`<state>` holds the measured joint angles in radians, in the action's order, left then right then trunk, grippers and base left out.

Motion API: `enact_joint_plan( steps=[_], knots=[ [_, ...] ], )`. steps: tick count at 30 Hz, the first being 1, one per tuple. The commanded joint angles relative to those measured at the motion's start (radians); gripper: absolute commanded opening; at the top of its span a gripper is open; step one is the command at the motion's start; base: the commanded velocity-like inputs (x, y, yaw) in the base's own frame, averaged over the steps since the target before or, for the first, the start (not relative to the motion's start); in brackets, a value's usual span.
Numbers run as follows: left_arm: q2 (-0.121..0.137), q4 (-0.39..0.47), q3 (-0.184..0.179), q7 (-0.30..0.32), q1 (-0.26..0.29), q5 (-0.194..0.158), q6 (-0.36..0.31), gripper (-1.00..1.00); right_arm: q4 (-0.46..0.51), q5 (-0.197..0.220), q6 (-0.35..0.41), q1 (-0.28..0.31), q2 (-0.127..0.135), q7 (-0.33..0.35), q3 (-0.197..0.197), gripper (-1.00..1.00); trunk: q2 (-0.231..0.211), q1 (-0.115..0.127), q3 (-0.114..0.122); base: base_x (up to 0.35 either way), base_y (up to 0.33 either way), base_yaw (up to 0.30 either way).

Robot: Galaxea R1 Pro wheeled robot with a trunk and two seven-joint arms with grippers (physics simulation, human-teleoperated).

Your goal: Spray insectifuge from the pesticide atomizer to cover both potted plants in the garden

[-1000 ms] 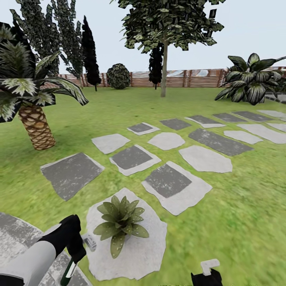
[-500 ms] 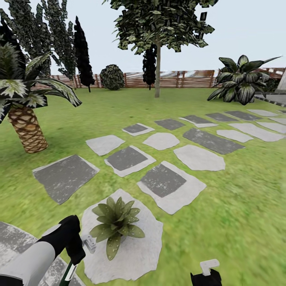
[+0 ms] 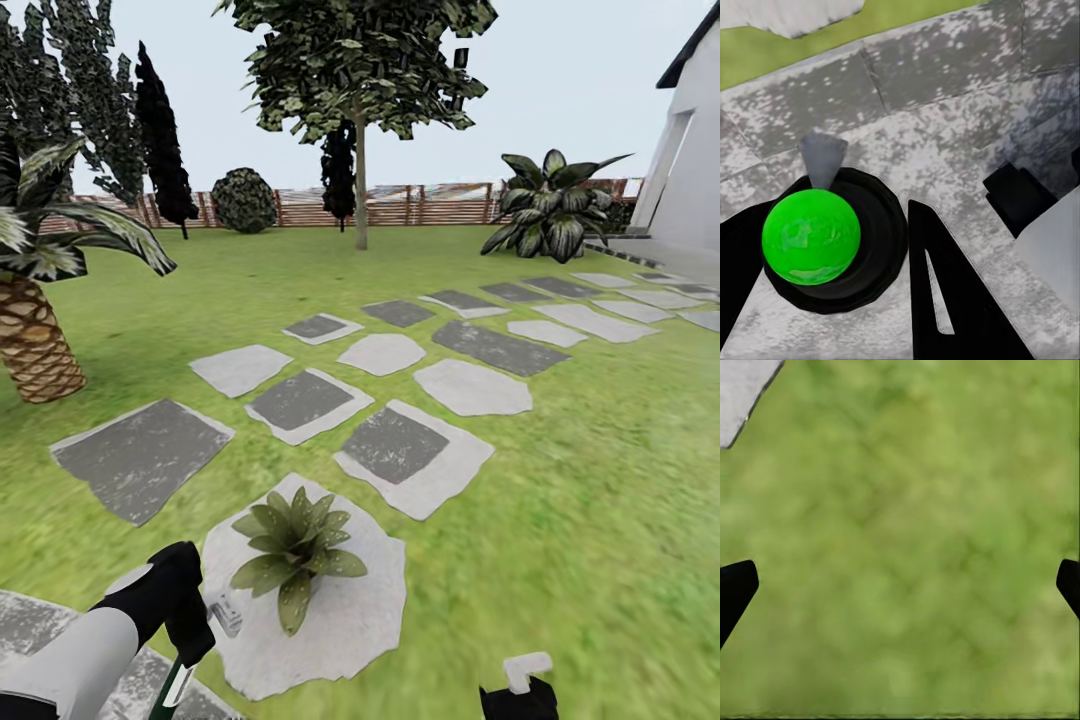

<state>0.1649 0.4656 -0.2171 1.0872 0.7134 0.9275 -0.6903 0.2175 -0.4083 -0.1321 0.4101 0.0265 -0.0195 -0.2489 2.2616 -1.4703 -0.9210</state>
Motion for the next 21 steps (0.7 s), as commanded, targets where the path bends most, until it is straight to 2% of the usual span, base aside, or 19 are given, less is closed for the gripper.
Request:
enact_joint_plan(
  steps=[1,5,11,21],
  knots=[
    [0.001,0.002,-0.004,0.006,0.0,0.002,-0.007,-1.0,-0.002,-0.01,-0.004,0.001,0.0,-0.002,-0.007,1.0,0.0,0.001,0.0,-0.225,0.245,-0.223],
    [0.002,0.002,-0.003,0.005,0.0,0.002,-0.008,-1.0,-0.002,-0.01,-0.004,0.001,0.0,-0.002,-0.007,1.0,0.0,0.001,0.002,-0.166,0.263,-0.223],
    [0.001,0.002,-0.001,0.004,0.0,0.002,-0.008,-1.0,-0.002,-0.01,-0.004,0.001,0.0,-0.002,-0.007,1.0,0.0,0.001,0.005,-0.003,0.301,-0.163],
    [0.0,0.002,-0.002,0.004,0.0,0.002,-0.008,-1.0,-0.002,-0.013,-0.007,0.001,0.005,-0.002,-0.007,1.0,0.0,0.001,0.005,0.183,0.265,-0.005]
  ],
)
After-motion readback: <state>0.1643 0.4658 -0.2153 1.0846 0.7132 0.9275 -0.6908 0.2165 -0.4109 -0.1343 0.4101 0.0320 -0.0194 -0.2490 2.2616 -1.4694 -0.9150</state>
